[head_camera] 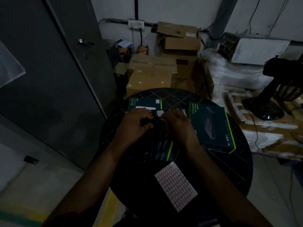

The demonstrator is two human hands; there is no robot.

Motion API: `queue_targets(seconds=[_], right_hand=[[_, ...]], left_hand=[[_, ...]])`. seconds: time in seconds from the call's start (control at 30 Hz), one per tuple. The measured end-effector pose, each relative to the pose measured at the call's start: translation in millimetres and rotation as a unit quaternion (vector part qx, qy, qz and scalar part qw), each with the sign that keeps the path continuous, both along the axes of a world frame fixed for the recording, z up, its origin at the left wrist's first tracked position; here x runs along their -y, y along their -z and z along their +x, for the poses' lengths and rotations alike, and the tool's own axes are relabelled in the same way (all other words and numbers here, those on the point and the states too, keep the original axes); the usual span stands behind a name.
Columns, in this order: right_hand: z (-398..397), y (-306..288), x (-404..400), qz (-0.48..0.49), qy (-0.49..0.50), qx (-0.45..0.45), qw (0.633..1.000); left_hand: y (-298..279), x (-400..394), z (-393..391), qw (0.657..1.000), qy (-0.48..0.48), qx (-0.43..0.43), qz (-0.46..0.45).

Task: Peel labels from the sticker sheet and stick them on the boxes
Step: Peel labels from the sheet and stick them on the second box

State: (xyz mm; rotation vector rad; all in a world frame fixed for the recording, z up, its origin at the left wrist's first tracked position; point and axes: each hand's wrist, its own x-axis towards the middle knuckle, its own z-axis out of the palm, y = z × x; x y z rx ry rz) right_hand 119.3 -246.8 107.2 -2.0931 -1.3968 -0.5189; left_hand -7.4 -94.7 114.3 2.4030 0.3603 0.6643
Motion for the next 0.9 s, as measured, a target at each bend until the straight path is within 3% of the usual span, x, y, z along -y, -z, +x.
queue_targets(seconds=[0.67,0.9], right_hand=[[-8.1,-24.3,2.3,-0.114,-0.032,0.067,0.991],[14.4,-36.9,12.5,-0.139,-0.117,-0.066,0.981]], left_hand=[[0.8,-2.2,0.2,0.999,0.010,0.019,-0.039],[4.5,-4.0,2.5,0.999,0.022,0.029,-0.021]])
